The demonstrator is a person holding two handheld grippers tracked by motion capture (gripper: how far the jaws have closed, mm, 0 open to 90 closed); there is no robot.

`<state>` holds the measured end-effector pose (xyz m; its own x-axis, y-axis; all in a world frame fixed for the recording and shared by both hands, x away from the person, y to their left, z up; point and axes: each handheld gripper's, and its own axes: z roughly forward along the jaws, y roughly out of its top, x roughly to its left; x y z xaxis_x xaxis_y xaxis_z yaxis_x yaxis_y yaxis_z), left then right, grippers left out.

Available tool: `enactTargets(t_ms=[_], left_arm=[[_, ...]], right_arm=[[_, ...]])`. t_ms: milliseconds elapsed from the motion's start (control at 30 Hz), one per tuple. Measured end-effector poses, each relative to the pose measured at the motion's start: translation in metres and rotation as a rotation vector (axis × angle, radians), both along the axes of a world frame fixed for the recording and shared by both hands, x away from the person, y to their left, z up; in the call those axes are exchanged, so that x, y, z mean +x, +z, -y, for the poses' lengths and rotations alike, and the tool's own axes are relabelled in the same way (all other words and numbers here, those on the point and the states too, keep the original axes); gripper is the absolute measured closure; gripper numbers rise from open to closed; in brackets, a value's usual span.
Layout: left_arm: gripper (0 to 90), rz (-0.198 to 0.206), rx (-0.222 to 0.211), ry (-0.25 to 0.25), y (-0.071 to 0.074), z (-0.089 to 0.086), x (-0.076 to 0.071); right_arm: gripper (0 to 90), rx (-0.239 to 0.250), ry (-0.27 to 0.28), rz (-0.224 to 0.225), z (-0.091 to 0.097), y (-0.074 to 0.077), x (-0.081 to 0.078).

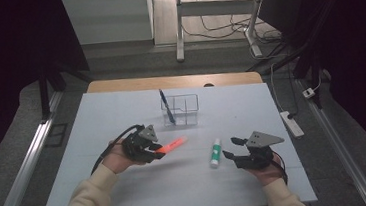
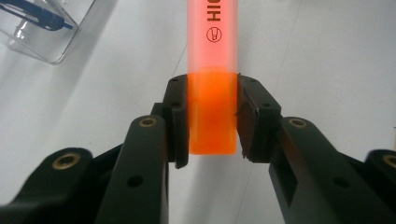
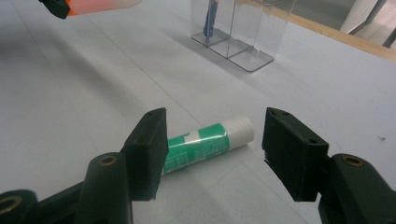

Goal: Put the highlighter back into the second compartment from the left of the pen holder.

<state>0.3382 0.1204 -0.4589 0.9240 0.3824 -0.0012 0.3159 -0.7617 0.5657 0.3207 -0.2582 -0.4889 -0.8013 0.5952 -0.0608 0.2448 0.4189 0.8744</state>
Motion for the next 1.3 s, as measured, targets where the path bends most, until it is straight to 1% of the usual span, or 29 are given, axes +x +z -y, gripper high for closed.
enactTargets(t_ms=[67,133,200,267,367,500,567,700,1000,1133,1200,1300], left_arm=[[66.7,-0.001,0.005,-0.005,0.000,0.002,0.001],[66.7,-0.001,0.006,-0.009,-0.001,0.004,0.001],[66.6,-0.005,0.005,-0.013,-0.002,0.006,0.002],[66.6,-0.008,0.012,-0.022,-0.003,0.008,0.003],[66.6,-0.010,0.019,-0.030,-0.003,0.012,0.003],[66.7,-0.009,0.016,-0.037,-0.004,0.016,0.004],[66.7,-0.010,0.017,-0.040,-0.004,0.017,0.004],[66.7,-0.013,0.018,-0.047,-0.004,0.020,0.005],[66.6,-0.018,0.029,-0.075,-0.008,0.030,0.006],[66.6,-0.022,0.038,-0.101,-0.010,0.037,0.004],[66.6,-0.022,0.050,-0.122,-0.011,0.041,0.004],[66.6,-0.028,0.056,-0.136,-0.014,0.047,0.004]], right_arm=[[39.9,-0.007,0.003,-0.001,-0.001,0.001,0.000],[39.4,-0.004,0.009,-0.002,-0.003,0.003,0.000],[38.4,0.009,0.027,-0.007,-0.006,0.005,0.000],[38.1,-0.004,0.039,-0.005,-0.009,0.008,-0.001],[37.9,0.001,0.059,-0.002,-0.015,0.011,-0.002],[37.9,-0.010,0.081,0.002,-0.023,0.015,-0.002],[37.9,-0.004,0.094,-0.001,-0.027,0.016,-0.001],[37.9,-0.014,0.110,-0.003,-0.033,0.018,-0.001],[37.7,-0.060,0.152,-0.008,-0.050,0.019,0.000],[37.7,-0.073,0.174,-0.005,-0.058,0.020,0.000],[37.6,-0.083,0.184,-0.006,-0.062,0.021,0.000],[37.6,-0.097,0.202,-0.007,-0.066,0.020,0.001]])
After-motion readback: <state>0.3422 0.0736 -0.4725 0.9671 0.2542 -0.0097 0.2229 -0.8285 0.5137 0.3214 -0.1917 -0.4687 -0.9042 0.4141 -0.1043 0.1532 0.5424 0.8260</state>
